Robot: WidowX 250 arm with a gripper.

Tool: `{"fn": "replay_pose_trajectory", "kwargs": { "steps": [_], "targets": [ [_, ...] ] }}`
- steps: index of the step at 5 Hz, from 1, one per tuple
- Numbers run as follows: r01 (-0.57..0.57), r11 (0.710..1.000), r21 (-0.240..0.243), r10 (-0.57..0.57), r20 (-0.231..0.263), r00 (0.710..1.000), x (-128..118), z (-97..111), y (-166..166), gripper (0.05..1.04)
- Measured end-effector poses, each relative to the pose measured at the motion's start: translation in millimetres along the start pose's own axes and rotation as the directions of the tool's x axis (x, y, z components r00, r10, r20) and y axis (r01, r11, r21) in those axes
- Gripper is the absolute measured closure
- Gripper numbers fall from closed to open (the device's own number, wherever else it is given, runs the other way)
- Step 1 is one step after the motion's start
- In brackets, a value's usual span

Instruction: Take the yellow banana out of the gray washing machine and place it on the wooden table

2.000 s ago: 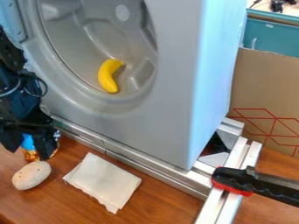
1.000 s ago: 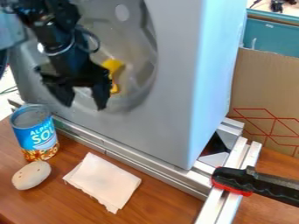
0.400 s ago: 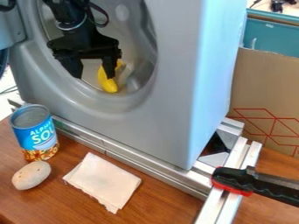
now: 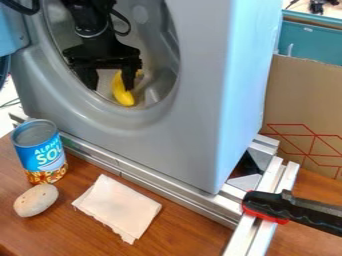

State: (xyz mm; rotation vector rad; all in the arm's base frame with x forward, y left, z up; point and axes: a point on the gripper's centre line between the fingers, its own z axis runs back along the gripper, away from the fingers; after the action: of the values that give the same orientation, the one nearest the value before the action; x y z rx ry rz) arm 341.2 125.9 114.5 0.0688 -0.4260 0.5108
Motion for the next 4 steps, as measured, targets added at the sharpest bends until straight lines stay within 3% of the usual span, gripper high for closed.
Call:
{"fn": "replay_pose_trajectory", "kwargs": {
  "steps": [1, 2, 3, 4],
  "targets": [
    [-0.023, 0.999, -0.035, 0.022, -0.023, 0.999, 1.2, -12.2, -6.4, 0.083],
    [-0.05, 0.998, -0.033, 0.048, -0.046, 0.998, 2.1, -28.8, -7.6, 0.083],
    [-0.117, 0.993, -0.01, 0.117, -0.035, 0.993, 4.6, -31.1, -4.9, 0.133],
    [-0.179, 0.984, 0.015, 0.179, -0.029, 0.983, -7.4, -29.5, -5.4, 0.414]
  ]
}}
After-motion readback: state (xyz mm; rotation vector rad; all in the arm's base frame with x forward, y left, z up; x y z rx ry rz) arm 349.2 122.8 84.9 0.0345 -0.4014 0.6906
